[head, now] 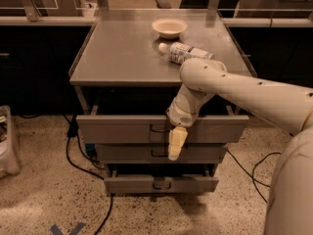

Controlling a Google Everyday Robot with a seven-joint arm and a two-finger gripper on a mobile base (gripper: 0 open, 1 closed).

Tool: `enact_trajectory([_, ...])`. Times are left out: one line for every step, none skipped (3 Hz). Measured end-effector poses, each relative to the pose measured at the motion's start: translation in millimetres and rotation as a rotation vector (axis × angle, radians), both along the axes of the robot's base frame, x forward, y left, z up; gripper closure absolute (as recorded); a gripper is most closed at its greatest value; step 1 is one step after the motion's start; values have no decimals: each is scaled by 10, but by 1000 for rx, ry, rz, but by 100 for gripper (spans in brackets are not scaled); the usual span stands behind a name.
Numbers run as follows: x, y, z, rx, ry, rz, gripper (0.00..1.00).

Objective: Open top drawer

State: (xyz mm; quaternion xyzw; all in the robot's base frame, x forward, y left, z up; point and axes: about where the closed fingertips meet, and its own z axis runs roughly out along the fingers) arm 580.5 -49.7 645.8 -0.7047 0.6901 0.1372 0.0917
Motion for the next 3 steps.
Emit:
enact_trajectory([-19,-1,29,1,7,-1,0])
enact_trajectory([-259,6,63,18,42,2,0])
enact_trajectory([-590,33,124,17,69,17,0])
